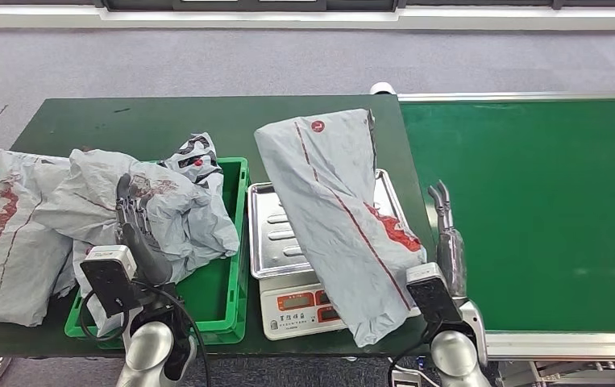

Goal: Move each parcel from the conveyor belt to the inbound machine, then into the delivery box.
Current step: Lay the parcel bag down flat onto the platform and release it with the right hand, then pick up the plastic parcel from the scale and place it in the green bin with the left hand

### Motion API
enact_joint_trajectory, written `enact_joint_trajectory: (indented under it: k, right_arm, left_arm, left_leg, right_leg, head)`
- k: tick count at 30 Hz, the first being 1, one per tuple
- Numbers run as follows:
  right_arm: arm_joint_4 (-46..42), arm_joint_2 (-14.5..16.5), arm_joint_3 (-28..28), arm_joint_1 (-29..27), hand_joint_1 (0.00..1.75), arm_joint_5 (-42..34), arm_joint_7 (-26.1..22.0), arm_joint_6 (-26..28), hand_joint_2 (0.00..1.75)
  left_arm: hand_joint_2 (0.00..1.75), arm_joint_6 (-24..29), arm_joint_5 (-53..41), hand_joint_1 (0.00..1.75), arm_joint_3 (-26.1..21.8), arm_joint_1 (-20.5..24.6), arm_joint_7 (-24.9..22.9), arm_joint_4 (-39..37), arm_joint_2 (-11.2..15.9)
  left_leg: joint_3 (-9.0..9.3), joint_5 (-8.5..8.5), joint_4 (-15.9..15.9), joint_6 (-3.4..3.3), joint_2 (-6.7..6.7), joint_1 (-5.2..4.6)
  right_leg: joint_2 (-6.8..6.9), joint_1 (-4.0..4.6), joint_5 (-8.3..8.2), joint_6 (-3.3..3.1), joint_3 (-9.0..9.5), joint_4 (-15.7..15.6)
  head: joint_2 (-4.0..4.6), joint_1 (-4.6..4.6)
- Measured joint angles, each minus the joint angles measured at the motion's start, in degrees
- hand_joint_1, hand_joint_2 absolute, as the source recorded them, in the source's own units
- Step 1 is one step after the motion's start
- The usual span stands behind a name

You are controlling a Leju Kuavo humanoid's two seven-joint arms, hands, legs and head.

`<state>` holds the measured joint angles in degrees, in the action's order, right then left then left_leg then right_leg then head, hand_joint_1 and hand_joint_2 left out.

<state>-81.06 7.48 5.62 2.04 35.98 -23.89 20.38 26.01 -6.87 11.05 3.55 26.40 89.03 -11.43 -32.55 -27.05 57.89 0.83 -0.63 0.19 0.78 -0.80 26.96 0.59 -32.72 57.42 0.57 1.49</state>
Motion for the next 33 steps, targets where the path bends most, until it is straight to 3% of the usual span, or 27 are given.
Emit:
enact_joint_trajectory:
  k: [3,17,21,28,33]
  right_arm:
    - [-0.49,0.0,-0.08,-0.22,0.0,0.1,0.02,0.0,1.75]
    - [-0.74,-0.05,-4.46,0.32,0.0,1.51,-0.2,2.71,1.75]
    - [7.2,-1.38,-6.99,9.39,0.0,3.94,-0.66,6.83,1.75]
    - [31.45,-3.51,-7.62,30.12,0.0,7.15,2.6,11.94,1.75]
    - [41.93,-2.94,-6.79,36.42,0.0,8.86,5.02,12.3,1.75]
  left_arm:
    - [0.0,-0.35,-0.01,0.0,0.01,0.05,0.0,-0.05,-0.01]
    - [0.0,-1.48,-0.78,0.0,0.01,-1.78,0.93,0.45,-0.01]
    - [0.0,-1.96,-0.51,0.0,0.33,-1.42,1.41,-0.13,-0.01]
    - [0.0,-1.53,2.06,0.0,2.39,1.05,2.61,-3.97,0.01]
    - [0.0,-1.53,3.93,0.0,3.64,3.85,3.71,-7.99,0.03]
  left_leg:
    - [0.01,0.0,0.0,0.0,0.0,0.0]
    - [-0.05,0.0,0.0,0.0,-0.01,0.0]
    - [-0.02,0.1,0.0,-0.06,-0.24,-0.01]
    - [-0.11,0.44,0.04,-0.12,-0.2,-0.04]
    - [-0.17,0.48,0.03,-0.08,-0.1,-0.03]
  right_leg:
    - [0.0,0.0,-0.01,0.0,0.0,0.0]
    - [0.0,0.0,-0.01,0.01,-0.01,0.01]
    - [-0.17,-0.01,-0.22,0.04,-0.04,0.01]
    - [-0.16,-0.04,-0.52,0.1,-0.13,0.01]
    - [-0.07,-0.01,-0.54,0.09,-0.17,0.04]
  head:
    - [0.0,0.0]
    - [0.0,0.0]
    - [0.0,0.0]
    - [0.0,0.0]
    - [0.0,0.0]
